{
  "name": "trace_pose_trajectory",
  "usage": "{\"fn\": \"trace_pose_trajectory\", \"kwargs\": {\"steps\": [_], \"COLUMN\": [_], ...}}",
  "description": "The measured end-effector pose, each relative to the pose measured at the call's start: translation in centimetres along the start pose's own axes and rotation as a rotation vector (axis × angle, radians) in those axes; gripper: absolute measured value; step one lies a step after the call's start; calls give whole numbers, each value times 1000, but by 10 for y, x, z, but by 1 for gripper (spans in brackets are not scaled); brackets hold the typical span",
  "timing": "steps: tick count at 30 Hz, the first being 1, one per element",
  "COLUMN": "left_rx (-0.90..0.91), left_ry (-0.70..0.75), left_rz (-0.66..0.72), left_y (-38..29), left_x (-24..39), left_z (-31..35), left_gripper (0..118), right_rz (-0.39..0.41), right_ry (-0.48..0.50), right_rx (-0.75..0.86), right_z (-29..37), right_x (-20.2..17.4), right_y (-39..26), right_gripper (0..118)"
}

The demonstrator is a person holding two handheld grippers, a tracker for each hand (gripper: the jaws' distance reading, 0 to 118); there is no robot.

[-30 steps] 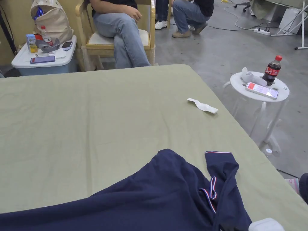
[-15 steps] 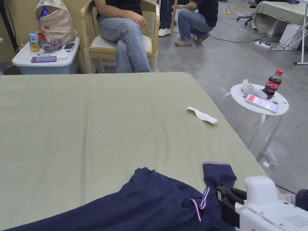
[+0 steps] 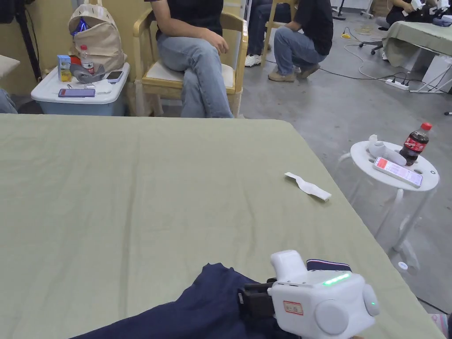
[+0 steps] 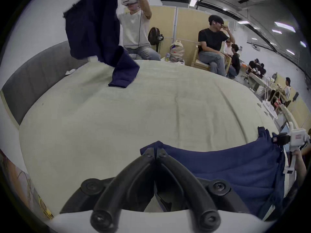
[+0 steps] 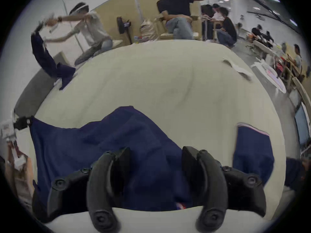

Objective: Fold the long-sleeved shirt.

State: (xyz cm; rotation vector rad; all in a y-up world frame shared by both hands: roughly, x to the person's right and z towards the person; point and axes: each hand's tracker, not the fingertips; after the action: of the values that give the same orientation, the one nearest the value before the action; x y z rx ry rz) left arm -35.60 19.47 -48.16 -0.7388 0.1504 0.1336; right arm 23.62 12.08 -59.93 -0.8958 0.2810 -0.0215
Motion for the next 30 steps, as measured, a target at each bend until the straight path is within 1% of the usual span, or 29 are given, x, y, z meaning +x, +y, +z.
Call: {"fn": "trace_pose_trajectory", "kwargs": {"steps": [2,5,6,7,8,9,10,11,12,13,14,15,16,17,19,21,24,25,26,29,30], "left_rx": [-2,-11,-16,-23,-26,-28,-33,-40,-48,-56,-59,-60,-53,-39,2,75,173,204,240,361,403], "left_ry": [5,3,3,0,-3,-10,-17,-19,-23,-28,-27,-29,-38,-45,-64,-88,-146,-156,-162,-190,-206], "left_rz": [-17,-33,-38,-37,-34,-33,-34,-34,-35,-39,-40,-40,-33,-19,8,36,70,64,46,23,25], "left_y": [-4,-7,-8,-9,-11,-13,-15,-18,-19,-21,-22,-22,-22,-19,-12,-2,22,34,45,81,94], "left_x": [17,14,10,9,9,7,8,9,10,16,19,20,20,17,13,11,11,16,21,34,31], "left_z": [3,-3,-7,-9,-11,-13,-15,-17,-20,-20,-20,-19,-16,-12,0,18,54,70,85,127,139], "left_gripper": [0,0,0,0,0,0,0,0,0,0,0,0,0,0,0,0,0,0,0,0,0], "right_rz": [-11,-17,-35,-69,-81,-23,47,64,55,66,110,123,98,61,43,4,20,38,46,53,50], "right_ry": [37,59,81,113,116,70,46,71,107,58,26,21,28,42,34,40,2,10,-13,-23,-44], "right_rx": [30,55,24,-50,-121,-92,-36,-81,-83,-82,-69,-57,-34,35,192,307,462,489,544,647,681], "right_z": [-8,-23,-30,-41,-52,-53,-45,-47,-45,-42,-40,-36,-27,-13,27,68,135,156,182,240,256], "right_x": [-5,-8,-7,-6,-8,-15,-21,-22,-22,-29,-35,-38,-39,-38,-41,-42,-48,-50,-53,-57,-59], "right_y": [12,28,32,35,34,31,30,32,35,35,32,30,30,31,37,44,54,60,64,86,95], "right_gripper": [69,68,64,60,60,60,55,41,17,5,5,5,5,5,5,5,5,5,5,5,5]}}
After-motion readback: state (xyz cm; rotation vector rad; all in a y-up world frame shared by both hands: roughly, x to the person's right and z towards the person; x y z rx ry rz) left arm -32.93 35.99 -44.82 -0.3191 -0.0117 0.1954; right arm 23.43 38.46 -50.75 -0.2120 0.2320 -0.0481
